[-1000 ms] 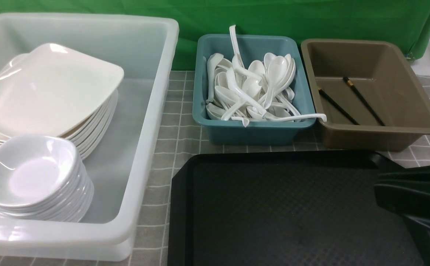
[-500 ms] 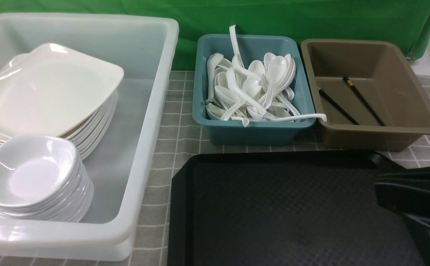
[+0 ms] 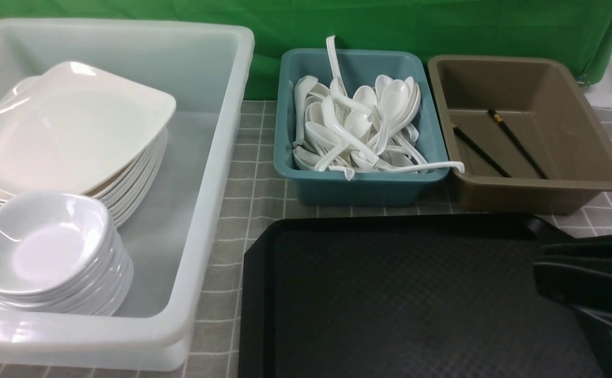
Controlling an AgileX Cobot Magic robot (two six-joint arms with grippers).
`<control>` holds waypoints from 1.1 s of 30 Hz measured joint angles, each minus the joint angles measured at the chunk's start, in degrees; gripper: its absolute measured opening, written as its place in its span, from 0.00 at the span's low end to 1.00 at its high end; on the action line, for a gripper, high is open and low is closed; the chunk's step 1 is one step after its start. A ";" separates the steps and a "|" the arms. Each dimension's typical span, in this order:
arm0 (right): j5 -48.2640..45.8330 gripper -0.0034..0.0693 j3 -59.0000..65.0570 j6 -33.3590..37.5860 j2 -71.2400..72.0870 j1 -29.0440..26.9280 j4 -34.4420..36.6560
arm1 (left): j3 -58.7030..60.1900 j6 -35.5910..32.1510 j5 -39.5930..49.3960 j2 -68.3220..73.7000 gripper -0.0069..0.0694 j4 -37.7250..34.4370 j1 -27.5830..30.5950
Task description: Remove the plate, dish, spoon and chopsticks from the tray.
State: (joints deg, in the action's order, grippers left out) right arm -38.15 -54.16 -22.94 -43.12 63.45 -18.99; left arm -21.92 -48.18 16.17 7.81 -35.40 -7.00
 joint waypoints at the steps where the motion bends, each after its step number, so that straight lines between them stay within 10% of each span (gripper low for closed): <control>1: 0.00 0.18 0.00 0.02 0.07 -0.96 -0.27 | 0.00 0.00 0.00 0.00 0.10 0.02 0.00; 16: 19.49 0.07 33.43 21.28 20.41 -45.39 15.53 | 0.00 0.00 0.00 0.00 0.10 0.49 0.00; 33: 22.46 0.07 54.52 23.82 43.00 -54.28 16.92 | 0.00 0.00 0.11 0.00 0.10 0.79 0.00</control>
State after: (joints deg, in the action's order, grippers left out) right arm -15.69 0.36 0.88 -0.12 9.16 -2.07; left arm -21.92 -48.18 16.28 7.81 -34.61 -7.00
